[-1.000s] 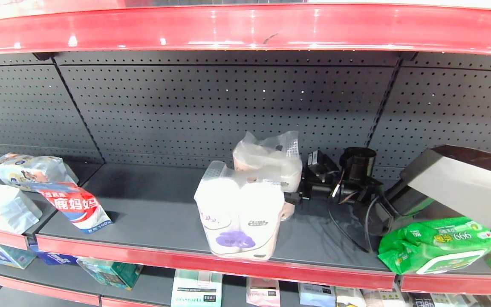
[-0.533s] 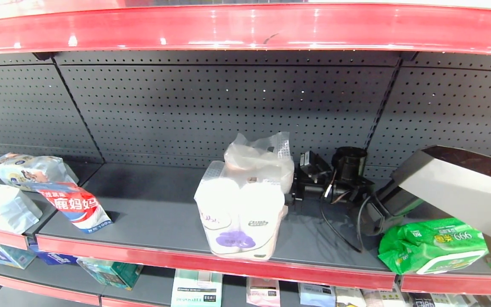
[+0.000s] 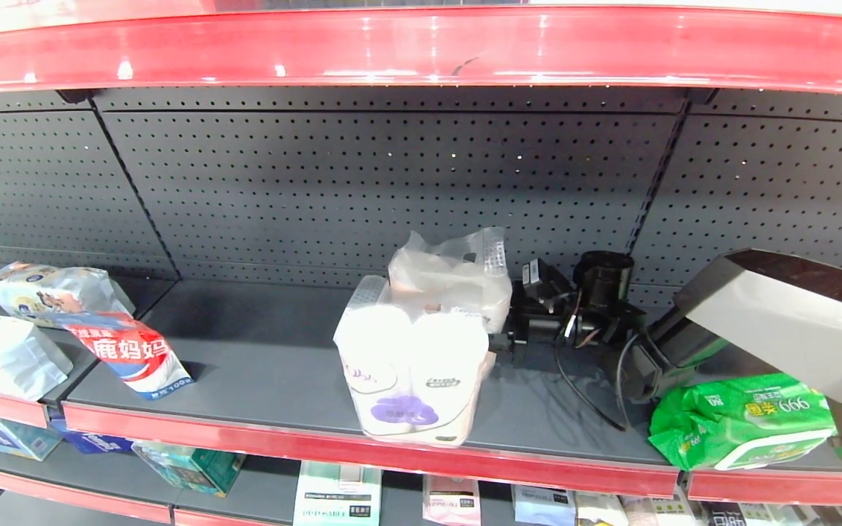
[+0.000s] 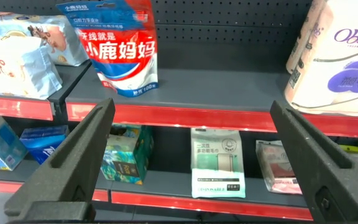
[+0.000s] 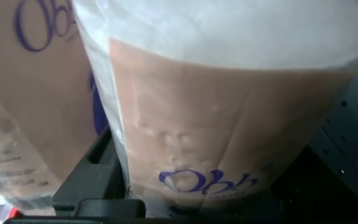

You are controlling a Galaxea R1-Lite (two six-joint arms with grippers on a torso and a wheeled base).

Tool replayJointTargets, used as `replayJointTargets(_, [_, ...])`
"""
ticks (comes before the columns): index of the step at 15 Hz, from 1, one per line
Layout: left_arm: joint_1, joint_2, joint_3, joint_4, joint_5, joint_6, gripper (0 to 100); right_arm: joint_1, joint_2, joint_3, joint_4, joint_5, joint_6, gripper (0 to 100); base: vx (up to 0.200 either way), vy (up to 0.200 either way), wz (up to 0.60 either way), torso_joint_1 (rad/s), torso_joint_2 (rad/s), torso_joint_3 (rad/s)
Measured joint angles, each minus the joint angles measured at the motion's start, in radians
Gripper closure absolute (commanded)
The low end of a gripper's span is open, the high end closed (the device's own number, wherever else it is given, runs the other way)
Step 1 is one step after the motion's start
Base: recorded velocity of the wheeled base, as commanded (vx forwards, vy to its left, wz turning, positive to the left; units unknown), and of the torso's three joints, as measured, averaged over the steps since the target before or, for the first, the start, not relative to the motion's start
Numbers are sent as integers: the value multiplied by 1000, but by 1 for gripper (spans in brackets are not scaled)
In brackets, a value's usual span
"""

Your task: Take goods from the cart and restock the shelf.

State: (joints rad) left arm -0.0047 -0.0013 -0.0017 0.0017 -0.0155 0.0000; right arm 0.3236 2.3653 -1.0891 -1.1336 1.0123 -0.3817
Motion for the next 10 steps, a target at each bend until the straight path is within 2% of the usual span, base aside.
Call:
replayJointTargets(5, [0, 0, 0, 0, 0, 0, 0, -9, 3, -7, 0, -8, -28, 100, 0, 0, 0, 0, 0, 0])
replayJointTargets(7, [0, 0, 0, 0, 0, 0, 0, -9, 3, -10, -1, -55, -29, 100, 0, 0, 0, 0, 0, 0])
replayJointTargets(10, [0, 0, 0, 0, 0, 0, 0, -10, 3, -11, -2, -62, -28, 100, 0, 0, 0, 0, 0, 0])
